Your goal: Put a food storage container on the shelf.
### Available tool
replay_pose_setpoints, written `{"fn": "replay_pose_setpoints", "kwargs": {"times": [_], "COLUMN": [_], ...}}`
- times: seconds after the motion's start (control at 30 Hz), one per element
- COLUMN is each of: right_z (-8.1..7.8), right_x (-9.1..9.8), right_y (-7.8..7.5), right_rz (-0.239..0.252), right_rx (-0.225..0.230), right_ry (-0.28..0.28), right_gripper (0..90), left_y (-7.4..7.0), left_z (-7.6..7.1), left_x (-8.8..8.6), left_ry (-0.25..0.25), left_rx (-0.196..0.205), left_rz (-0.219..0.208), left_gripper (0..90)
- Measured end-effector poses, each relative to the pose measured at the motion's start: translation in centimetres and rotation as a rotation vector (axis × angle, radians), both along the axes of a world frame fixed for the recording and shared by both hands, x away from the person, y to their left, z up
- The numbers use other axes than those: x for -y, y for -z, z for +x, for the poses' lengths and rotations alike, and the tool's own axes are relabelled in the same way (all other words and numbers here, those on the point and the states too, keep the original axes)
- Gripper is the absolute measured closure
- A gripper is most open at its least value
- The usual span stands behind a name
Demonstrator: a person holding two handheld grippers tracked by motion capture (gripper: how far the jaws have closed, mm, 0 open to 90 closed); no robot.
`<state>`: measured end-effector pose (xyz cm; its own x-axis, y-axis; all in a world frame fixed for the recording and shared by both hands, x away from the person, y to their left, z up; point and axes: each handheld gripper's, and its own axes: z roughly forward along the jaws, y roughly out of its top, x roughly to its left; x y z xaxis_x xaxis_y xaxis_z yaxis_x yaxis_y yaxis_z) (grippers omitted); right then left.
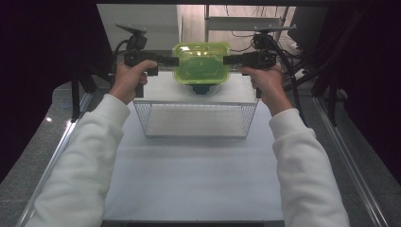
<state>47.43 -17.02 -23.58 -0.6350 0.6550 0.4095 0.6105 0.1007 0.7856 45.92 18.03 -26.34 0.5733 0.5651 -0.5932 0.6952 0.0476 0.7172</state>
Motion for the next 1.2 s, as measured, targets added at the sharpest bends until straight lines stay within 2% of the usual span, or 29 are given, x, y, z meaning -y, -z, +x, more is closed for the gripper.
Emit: {"fn": "replay_pose_setpoints", "kwargs": {"times": [0.2, 0.3, 0.4, 0.57, 0.67, 0.77, 0.97, 1.2], "right_z": [0.9, 1.6, 2.4, 3.3, 3.9, 4.2, 4.6, 4.7], "right_x": [0.1, 0.1, 0.0, 0.0, 0.0, 0.0, 0.2, 0.3], "right_y": [0.3, 0.5, 0.6, 1.1, 1.5, 1.7, 2.3, 2.7], "right_rz": [0.021, 0.042, 0.044, 0.074, 0.1, 0.113, 0.153, 0.178], "right_rx": [-0.034, -0.066, -0.092, -0.133, -0.173, -0.185, -0.221, -0.227], "right_ry": [0.011, 0.024, 0.034, 0.049, 0.063, 0.07, 0.092, 0.087], "right_gripper": [77.7, 76.9, 75.5, 73.2, 71.8, 71.5, 70.2, 67.8], "left_y": [0.1, 0.3, 0.5, 1.4, 1.7, 2.2, 2.6, 3.0], "left_z": [0.8, 1.5, 2.0, 3.1, 3.5, 3.9, 4.2, 4.2], "left_x": [0.0, -0.1, -0.2, -0.4, -0.5, -0.6, -0.4, -0.3], "left_ry": [-0.01, -0.029, -0.037, -0.053, -0.054, -0.057, -0.077, -0.091], "left_rx": [-0.018, -0.048, -0.056, -0.094, -0.098, -0.115, -0.135, -0.129], "left_rz": [-0.027, -0.06, -0.079, -0.131, -0.148, -0.179, -0.201, -0.213], "left_gripper": [80.2, 80.1, 79.7, 78.0, 76.6, 75.9, 74.1, 71.4]}}
